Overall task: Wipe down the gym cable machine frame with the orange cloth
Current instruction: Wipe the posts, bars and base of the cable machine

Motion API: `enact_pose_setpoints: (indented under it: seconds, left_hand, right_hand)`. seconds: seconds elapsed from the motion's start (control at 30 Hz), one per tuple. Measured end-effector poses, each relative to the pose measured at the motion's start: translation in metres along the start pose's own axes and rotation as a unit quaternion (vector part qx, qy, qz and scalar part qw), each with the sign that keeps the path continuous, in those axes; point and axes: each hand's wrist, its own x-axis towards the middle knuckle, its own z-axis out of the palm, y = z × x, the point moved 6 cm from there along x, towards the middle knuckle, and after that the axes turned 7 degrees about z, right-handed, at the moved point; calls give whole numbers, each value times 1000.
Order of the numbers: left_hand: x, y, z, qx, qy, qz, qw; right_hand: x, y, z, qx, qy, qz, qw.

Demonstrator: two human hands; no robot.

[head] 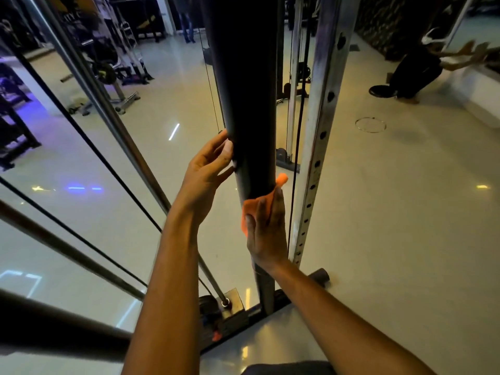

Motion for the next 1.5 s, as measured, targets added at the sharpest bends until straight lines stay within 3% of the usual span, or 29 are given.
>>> enact_pose_setpoints:
  seconds: [0.27, 0.5, 0.8, 1.0, 1.27, 1.5]
  left_hand:
    - [-7, -22, 3, 14, -10, -8, 1000]
    - [-15, -35, 8, 16, 6, -33, 999]
    - [-33, -53, 20, 18, 50, -52, 997]
    - [-41, -73, 28, 15, 88, -76, 993]
    - [-46, -82, 35, 19, 111, -93, 989]
    - [-54, -119, 33, 18, 101, -107, 989]
  right_hand:
    - [55, -51, -33, 55, 86, 2, 995]
    - [-2, 4, -8, 15, -19, -15, 1000]
    - [49, -32, -37, 76, 23, -29, 996]
    - [-2, 28, -7, 31, -99, -60, 993]
    - [32, -1, -26, 81, -60, -64, 993]
    - [-15, 39, 1, 22, -144, -87, 985]
